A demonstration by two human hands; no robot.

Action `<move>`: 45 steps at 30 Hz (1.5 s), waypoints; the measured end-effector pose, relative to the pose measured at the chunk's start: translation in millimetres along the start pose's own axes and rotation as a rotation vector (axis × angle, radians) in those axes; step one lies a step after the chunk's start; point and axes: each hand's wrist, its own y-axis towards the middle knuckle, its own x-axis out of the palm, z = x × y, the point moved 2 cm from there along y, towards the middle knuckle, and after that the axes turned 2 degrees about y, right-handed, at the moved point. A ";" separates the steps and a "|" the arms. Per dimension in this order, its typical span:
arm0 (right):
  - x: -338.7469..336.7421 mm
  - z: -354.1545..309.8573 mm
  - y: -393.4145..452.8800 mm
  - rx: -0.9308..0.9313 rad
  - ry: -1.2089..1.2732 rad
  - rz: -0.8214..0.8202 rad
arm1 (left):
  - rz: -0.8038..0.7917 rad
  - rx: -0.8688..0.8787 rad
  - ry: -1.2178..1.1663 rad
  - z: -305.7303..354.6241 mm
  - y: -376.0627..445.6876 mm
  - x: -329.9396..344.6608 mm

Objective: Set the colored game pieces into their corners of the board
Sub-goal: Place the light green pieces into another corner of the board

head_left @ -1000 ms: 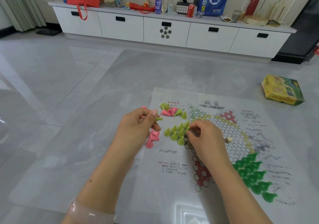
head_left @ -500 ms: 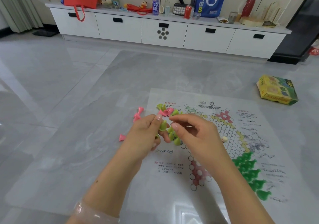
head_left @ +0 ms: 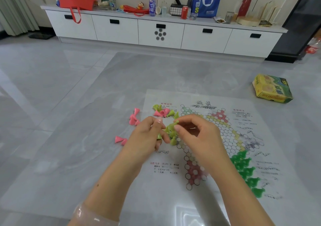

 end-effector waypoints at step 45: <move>1.2 36.1 3.5 0.086 -0.629 -0.028 | 0.075 0.035 -0.006 2.2 2.7 -18.8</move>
